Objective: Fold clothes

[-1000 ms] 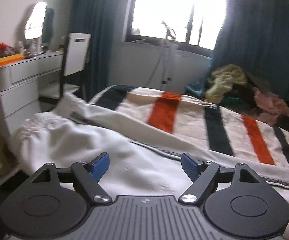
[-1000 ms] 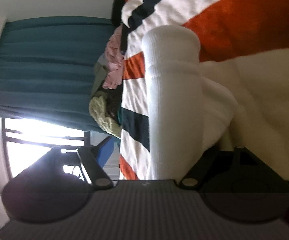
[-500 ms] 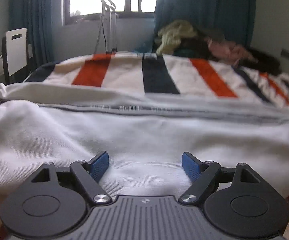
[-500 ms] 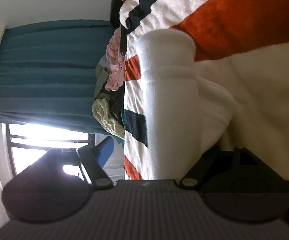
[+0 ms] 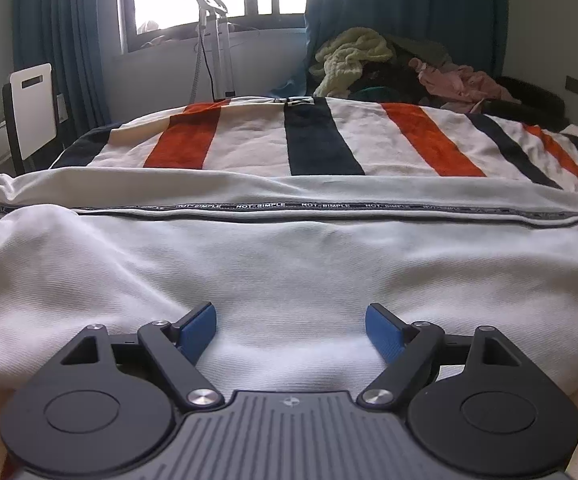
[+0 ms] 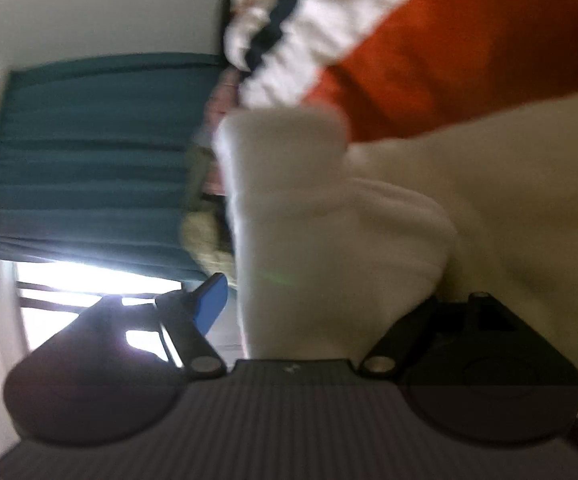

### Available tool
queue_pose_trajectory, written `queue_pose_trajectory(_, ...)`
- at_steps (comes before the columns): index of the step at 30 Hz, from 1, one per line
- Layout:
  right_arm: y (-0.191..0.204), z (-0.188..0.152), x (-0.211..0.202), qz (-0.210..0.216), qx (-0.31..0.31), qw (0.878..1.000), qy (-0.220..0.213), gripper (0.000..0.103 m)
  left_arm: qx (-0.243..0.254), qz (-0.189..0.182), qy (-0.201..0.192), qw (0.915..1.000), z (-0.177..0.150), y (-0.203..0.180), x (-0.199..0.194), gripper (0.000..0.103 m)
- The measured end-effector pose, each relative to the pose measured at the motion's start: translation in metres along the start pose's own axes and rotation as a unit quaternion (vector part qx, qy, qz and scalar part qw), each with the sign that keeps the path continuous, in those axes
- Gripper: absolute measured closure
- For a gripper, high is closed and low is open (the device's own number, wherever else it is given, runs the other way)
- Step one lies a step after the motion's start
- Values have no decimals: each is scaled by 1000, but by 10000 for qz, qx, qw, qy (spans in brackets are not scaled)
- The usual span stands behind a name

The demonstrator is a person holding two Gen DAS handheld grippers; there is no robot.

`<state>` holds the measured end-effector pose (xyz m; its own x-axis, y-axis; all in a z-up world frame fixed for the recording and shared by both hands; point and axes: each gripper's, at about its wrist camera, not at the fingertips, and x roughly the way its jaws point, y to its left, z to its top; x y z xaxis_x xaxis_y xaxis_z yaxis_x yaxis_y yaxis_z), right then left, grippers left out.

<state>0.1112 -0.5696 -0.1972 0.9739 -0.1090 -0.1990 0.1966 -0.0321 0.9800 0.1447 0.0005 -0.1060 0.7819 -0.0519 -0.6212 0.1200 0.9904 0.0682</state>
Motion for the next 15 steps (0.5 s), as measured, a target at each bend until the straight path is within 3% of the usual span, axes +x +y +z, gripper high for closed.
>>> queue_pose_trajectory(3,7,2,2,45,-126,9999,15,27,26,49,36,10000,1,-2,1,19)
queue_pose_trajectory(5,4,3,2,-148,-172,9997,21,37,7,57,56,10000,2,-2,2,19)
queue_pose_trajectory(7,-1,-4,-10,-379,-166,9991,-63,63,-39,44,92,9999,3,-1,2,19)
queue_pose_trajectory(9,0,-4,-9,-594,-284,9977,-148,81,-162,-9,118,9998,5,2,2,19)
queue_pose_trajectory(10,3,-6,-9,-707,-442,9963,-202,83,-202,-31,127,9997,5,3,2,18)
queue_pose_trajectory(12,27,-15,-3,-870,-1231,9881,-290,85,-219,-58,158,9996,6,3,3,17)
queue_pose_trajectory(15,69,-43,-4,-919,-2530,9621,-428,85,-173,-62,211,9996,9,3,4,16)
